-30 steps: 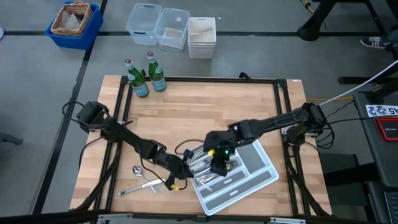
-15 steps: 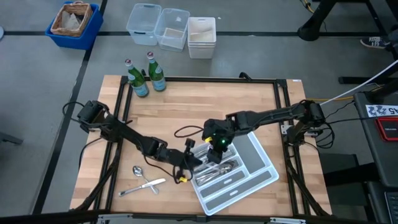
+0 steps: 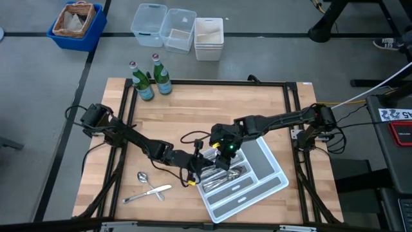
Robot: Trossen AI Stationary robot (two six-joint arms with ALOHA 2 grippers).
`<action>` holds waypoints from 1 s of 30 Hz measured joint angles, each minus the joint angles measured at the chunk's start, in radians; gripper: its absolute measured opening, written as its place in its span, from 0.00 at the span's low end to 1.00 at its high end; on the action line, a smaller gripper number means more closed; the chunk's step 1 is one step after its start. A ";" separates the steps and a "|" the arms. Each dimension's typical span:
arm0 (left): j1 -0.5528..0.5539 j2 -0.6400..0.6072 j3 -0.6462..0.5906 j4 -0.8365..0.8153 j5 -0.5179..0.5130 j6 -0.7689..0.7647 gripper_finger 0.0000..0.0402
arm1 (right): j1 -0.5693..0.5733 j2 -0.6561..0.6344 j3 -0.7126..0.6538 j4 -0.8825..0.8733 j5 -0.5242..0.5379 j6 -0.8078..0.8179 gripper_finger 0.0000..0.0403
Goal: Sort silverware
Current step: Put the silver fork into the white silverware tray
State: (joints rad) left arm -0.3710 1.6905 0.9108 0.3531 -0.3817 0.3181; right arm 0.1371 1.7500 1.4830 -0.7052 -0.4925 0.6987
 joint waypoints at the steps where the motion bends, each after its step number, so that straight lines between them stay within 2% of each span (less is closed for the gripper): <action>1: -0.001 0.000 0.000 0.004 0.000 0.001 0.01 | 0.000 0.000 0.000 0.000 0.005 0.000 0.33; 18: -0.022 0.000 0.000 0.029 0.000 0.057 0.01 | 0.000 0.000 0.000 -0.002 0.036 0.001 0.33; 24: -0.022 0.000 0.000 0.058 -0.048 0.104 0.01 | 0.000 0.000 0.000 -0.002 -0.010 0.003 0.33; 30: -0.022 0.000 0.000 0.057 -0.051 0.109 0.01 | 0.000 0.000 0.000 -0.002 -0.043 0.003 0.33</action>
State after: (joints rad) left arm -0.3931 1.6905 0.9108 0.4101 -0.4328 0.4274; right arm 0.1371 1.7500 1.4830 -0.7071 -0.5350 0.7017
